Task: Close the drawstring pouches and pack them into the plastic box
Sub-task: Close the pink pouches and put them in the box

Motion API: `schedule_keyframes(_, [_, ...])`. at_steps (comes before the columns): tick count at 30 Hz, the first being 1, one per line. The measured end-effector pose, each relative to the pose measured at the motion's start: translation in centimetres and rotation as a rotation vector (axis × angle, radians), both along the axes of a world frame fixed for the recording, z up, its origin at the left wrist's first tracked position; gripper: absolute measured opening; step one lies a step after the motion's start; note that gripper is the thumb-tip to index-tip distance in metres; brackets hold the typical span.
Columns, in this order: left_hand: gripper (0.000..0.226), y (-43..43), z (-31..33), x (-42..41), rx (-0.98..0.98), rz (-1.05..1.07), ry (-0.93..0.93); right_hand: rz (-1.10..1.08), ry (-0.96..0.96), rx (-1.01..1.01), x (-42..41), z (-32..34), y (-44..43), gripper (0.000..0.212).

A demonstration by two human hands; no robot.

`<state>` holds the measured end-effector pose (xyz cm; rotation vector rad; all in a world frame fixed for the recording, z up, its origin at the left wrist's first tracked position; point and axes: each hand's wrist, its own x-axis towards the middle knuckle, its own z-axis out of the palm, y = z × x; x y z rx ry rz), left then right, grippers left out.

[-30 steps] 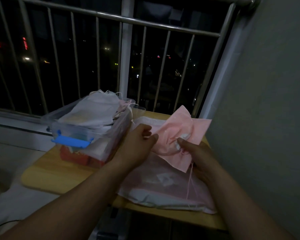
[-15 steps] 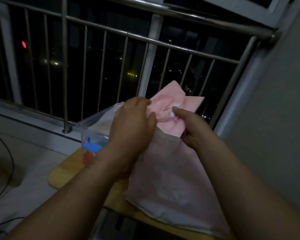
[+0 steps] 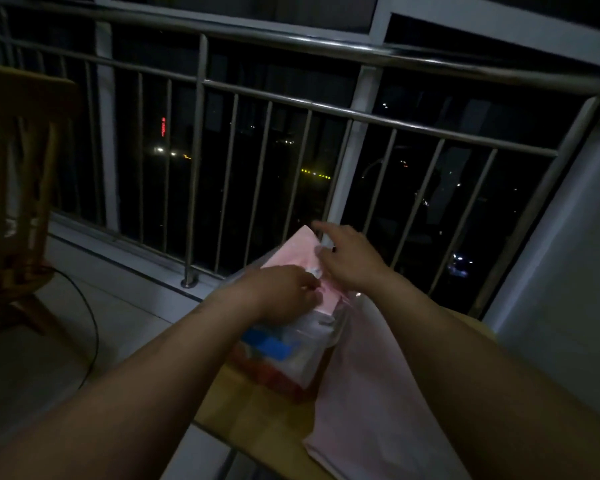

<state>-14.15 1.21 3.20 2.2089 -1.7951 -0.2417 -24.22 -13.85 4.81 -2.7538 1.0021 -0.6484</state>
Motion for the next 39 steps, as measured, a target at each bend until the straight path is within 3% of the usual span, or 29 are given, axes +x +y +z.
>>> schedule_keyframes(4, [0.056, 0.3, 0.6, 0.8, 0.218, -0.024, -0.002, 0.085, 0.539, 0.120, 2.3, -1.9, -1.6, 0.054])
schedule_keyframes(9, [0.055, -1.3, 0.8, 0.7, 0.392, -0.065, -0.026, 0.056, 0.847, 0.098, 3.9, -2.5, -1.5, 0.063])
schedule_keyframes(12, [0.050, -2.8, -0.1, 1.1, 0.462, -0.081, -0.042, 0.008, 0.883, 0.152, 5.0, -3.6, -1.5, 0.087])
schedule_keyframes(16, [0.054, -4.5, -1.4, 2.2, 0.544, -0.088, -0.080, -0.048, 0.936, 0.239, 6.1, -4.5, -2.2, 0.074])
schedule_keyframes(20, [0.063, -5.3, -2.5, 3.4, 0.619, -0.111, -0.151, -0.026, 1.044, 0.186, 6.8, -5.0, -1.6, 0.071])
schedule_keyframes(24, [0.062, -5.6, -2.4, 3.7, 0.646, -0.110, -0.115, -0.018, 0.982, 0.160, 6.9, -5.6, -2.3, 0.084])
schedule_keyframes(28, [0.051, -4.0, -0.9, 3.1, 0.509, -0.131, -0.058, 0.000, 0.797, 0.026, 6.3, -4.0, -1.1, 0.073])
schedule_keyframes(31, [0.042, -2.9, -0.2, 2.3, 0.307, -0.115, -0.022, -0.006, 0.551, -0.068, 4.9, -3.0, -0.5, 0.064])
schedule_keyframes(35, [0.032, -2.4, 0.6, 2.0, -0.035, -0.011, -0.033, -0.020, 0.130, 0.047, 2.1, -1.5, -1.2, 0.040])
schedule_keyframes(39, [0.025, -2.6, 1.5, 0.0, -0.279, -0.001, -0.029, -0.050, -0.050, 0.033, -2.3, -0.5, -1.1, 0.030])
